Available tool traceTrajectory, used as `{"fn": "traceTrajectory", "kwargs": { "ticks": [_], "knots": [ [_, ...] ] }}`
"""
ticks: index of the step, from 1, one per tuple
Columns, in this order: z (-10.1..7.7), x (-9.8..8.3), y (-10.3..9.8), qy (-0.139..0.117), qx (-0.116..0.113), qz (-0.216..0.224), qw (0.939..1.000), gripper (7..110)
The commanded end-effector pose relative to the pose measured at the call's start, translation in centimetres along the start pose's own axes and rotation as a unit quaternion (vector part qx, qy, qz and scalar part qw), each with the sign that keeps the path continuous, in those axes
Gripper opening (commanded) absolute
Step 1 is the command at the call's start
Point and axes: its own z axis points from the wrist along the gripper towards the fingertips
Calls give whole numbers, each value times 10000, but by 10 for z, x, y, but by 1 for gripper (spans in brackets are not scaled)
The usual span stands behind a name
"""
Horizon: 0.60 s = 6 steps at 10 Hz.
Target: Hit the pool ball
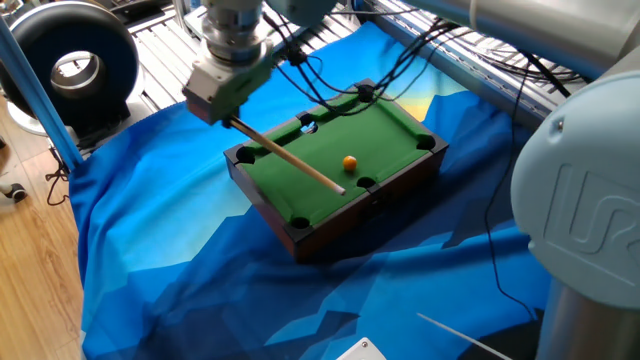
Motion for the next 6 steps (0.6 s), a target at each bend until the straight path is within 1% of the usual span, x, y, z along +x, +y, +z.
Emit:
{"fn": "traceTrajectory", "kwargs": {
  "ticks": [1, 2, 3, 4, 5, 6],
  "knots": [
    [-11, -25, 25, -314, -208, -305, 9988, 7],
    [-12, -30, 29, -383, -187, -440, 9981, 7],
    [-12, -33, 30, -422, -122, -721, 9964, 7],
    [-12, -36, 33, -490, -88, -1031, 9934, 7],
    [-10, -43, 38, -675, -108, -1331, 9887, 7],
    [-9, -44, 40, -706, -107, -1484, 9863, 7]
  ]
}}
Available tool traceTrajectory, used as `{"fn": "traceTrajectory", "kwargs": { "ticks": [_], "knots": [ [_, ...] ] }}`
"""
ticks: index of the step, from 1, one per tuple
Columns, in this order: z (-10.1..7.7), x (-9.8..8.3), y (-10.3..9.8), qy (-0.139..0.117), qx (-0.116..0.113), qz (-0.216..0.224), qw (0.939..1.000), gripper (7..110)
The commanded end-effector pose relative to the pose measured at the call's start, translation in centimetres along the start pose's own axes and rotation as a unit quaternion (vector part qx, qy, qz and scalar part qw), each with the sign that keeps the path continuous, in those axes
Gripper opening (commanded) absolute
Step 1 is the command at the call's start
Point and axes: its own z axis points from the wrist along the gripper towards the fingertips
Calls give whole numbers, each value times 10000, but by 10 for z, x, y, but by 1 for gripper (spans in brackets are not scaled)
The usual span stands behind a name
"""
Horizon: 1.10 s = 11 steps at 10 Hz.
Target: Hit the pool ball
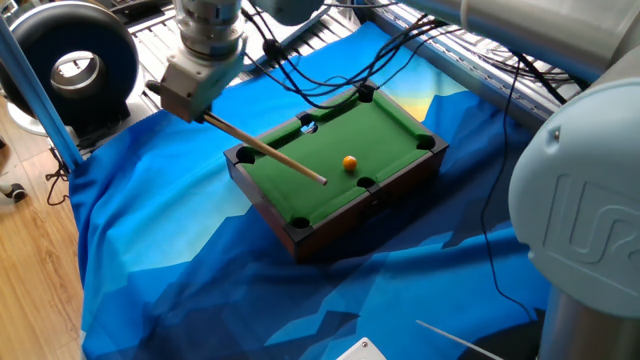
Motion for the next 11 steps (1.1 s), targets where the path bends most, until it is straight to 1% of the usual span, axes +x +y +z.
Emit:
{"fn": "traceTrajectory", "kwargs": {
  "ticks": [1, 2, 3, 4, 6, 8, 9, 10, 11],
  "knots": [
    [2, -13, 7, -246, 10, -633, 9977, 7],
    [5, -15, 6, -311, 95, -672, 9972, 7],
    [8, -17, 10, -371, 114, -630, 9973, 7],
    [8, -15, 8, -353, 158, -718, 9967, 7],
    [7, -12, 1, -261, 319, -1092, 9932, 7],
    [7, -13, -3, -276, 450, -1330, 9897, 7],
    [7, -14, -1, -324, 449, -1330, 9896, 7],
    [6, -15, 4, -361, 347, -1159, 9920, 7],
    [2, -18, 5, -388, 256, -961, 9943, 7]
  ]
}}
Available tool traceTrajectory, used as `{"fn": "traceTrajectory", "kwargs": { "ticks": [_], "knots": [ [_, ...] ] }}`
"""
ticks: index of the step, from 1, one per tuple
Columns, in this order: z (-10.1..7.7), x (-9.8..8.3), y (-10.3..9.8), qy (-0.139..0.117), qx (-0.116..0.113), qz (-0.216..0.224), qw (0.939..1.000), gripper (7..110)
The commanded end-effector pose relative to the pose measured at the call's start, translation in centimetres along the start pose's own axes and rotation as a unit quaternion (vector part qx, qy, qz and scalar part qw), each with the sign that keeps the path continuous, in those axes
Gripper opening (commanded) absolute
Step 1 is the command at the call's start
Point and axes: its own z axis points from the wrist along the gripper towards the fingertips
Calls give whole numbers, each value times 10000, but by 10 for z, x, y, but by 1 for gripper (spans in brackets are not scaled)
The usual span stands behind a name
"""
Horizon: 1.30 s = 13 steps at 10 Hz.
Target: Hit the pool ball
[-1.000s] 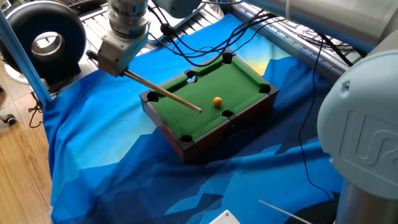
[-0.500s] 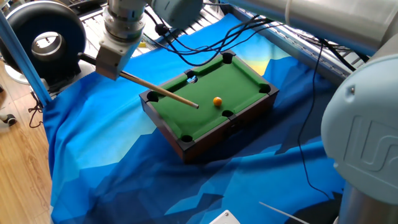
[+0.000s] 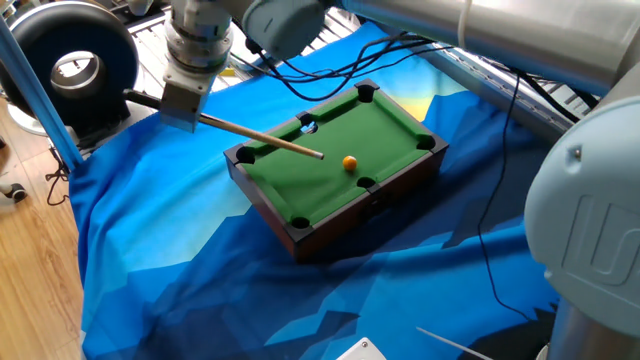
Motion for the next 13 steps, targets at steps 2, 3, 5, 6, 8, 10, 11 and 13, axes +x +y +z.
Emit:
{"fn": "traceTrajectory", "kwargs": {
  "ticks": [2, 3, 5, 6, 8, 10, 11, 13],
  "knots": [
    [-8, -13, -10, -175, 12, 720, 9972, 7],
    [-9, -9, -25, -53, 174, 1023, 9946, 7],
    [-14, -2, -62, 165, 581, 1415, 9881, 7],
    [-15, -3, -75, 167, 684, 1560, 9852, 7],
    [-14, -8, -99, 66, 794, 1778, 9808, 7],
    [-8, -9, -121, 27, 767, 1963, 9775, 7],
    [-6, -8, -126, 50, 684, 2230, 9724, 7],
    [-2, 14, -144, 341, 677, 2516, 9648, 7]
  ]
}}
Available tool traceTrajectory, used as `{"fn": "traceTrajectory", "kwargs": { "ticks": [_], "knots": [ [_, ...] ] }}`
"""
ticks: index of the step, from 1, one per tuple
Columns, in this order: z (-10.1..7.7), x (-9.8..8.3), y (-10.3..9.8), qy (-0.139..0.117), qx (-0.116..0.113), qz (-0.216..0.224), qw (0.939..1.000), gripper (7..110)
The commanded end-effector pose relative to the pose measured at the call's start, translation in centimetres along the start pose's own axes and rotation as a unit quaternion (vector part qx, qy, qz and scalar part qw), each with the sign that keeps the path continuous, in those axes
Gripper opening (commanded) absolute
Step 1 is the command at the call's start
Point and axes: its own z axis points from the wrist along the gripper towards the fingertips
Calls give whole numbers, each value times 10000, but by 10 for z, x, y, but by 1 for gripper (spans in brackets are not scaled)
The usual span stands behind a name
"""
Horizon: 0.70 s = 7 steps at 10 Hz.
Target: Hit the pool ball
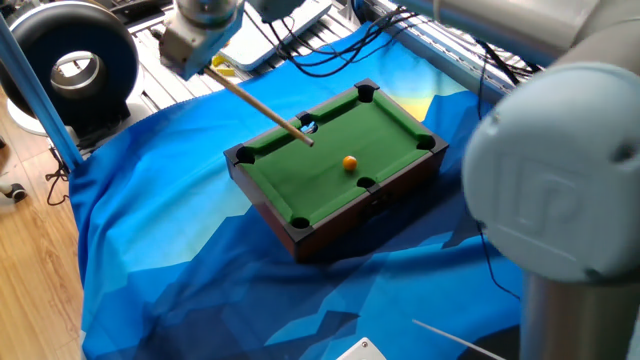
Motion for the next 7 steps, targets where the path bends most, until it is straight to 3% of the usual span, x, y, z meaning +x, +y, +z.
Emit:
{"fn": "traceTrajectory", "kwargs": {
  "ticks": [1, 4, 7],
  "knots": [
    [9, 8, -37, 299, 14, 554, 9980, 7],
    [10, 17, -65, 449, 145, 739, 9962, 7],
    [20, 28, -75, 564, 32, 1080, 9925, 7]
  ]
}}
